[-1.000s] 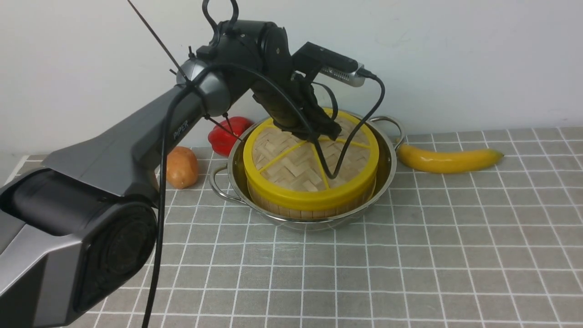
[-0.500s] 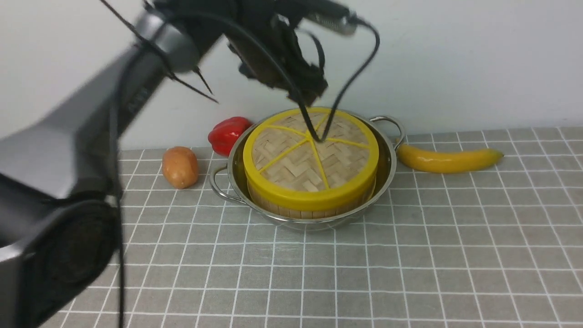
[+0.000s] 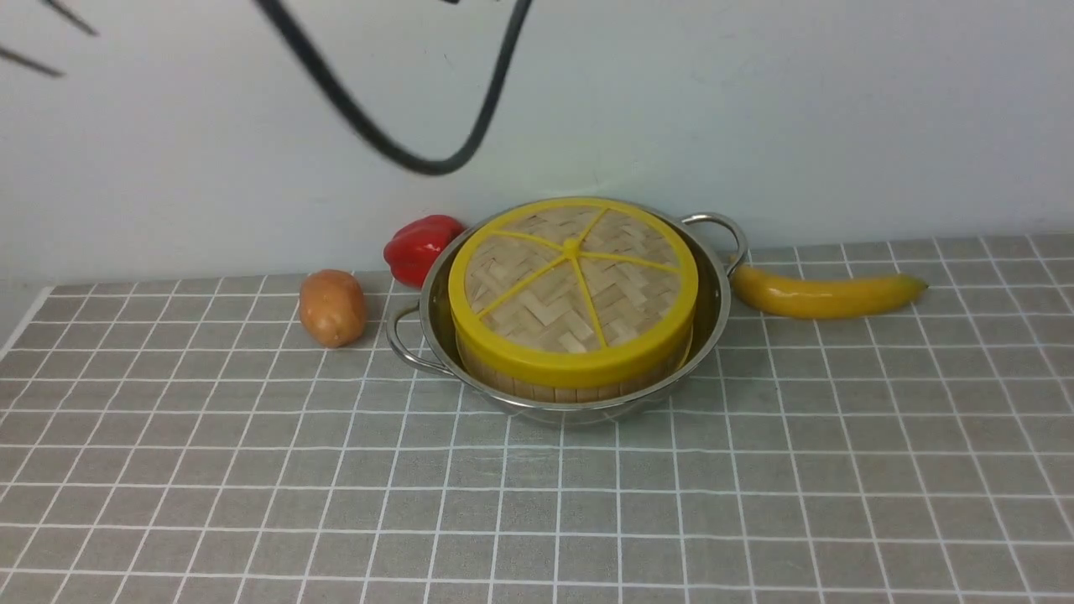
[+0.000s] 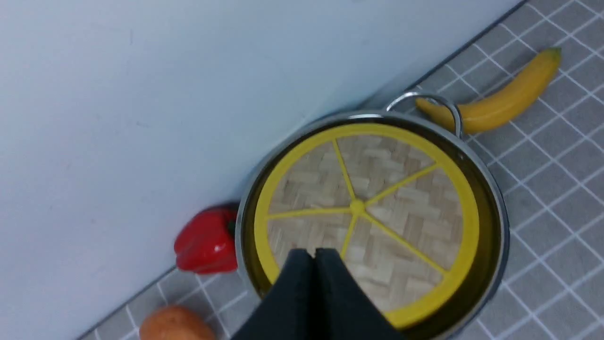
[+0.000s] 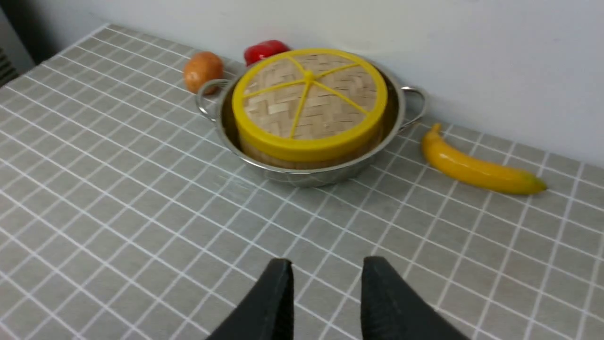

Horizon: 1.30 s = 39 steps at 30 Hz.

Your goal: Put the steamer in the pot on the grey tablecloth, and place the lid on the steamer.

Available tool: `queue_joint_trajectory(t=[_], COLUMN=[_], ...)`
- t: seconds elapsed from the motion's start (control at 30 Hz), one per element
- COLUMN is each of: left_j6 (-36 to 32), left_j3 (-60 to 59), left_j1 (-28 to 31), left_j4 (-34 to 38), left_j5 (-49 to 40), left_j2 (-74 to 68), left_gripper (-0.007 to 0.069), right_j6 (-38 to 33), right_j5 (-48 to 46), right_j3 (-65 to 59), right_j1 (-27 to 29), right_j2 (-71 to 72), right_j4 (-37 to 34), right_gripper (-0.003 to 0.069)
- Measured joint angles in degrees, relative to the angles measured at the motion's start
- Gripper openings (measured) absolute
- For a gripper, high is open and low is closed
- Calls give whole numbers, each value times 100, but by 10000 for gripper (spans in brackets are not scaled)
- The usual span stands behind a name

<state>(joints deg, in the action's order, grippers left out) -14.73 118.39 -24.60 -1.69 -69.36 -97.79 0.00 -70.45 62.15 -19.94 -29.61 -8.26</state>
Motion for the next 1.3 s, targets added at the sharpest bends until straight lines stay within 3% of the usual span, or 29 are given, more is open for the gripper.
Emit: queue_joint_trajectory(t=[0.23,0.27,0.37,0.43,0.53,0.57,0.63,0.7,0.9,1.3], left_j6=[19,58,117,249,356,414,480,513,560,567], left_j3=[-2857,-3671,-4614,-5761,-6430,-6858,-7229,-7516,-7649,-7649], left_j1=[0,0,0,0,0,0,0,0,0,0], left_j4=[-539,-551,-513,-404,-318,-274,-232,-209,-193,-193], left_j5=[-4,151,557,1152,1578,1798,1997,2124,2218,2251], left_j2=[1928,2463,3132,4005,4680,5047,5456,5854,6447,6545], left_gripper=[-23,-23,-23,-23,-22,-20,-19,-19,-9,1], right_j6=[39,208,464,863,1147,1246,1346,1469,1831,1911], right_j5=[411,613,807,928,964,994,1078,1219,1269,1269], right_j3=[-872,-1255,-1651,-2042,-2219,-2266,-2287,-2298,-2303,-2303], right_j1=[0,0,0,0,0,0,0,0,0,0], right_j2=[606,858,1114,1349,1466,1494,1496,1496,1496,1496], right_j4=[794,1074,1389,1753,2021,2129,2235,2375,2442,2015], right_gripper=[224,224,222,194,132,74,0,-14,-13,14])
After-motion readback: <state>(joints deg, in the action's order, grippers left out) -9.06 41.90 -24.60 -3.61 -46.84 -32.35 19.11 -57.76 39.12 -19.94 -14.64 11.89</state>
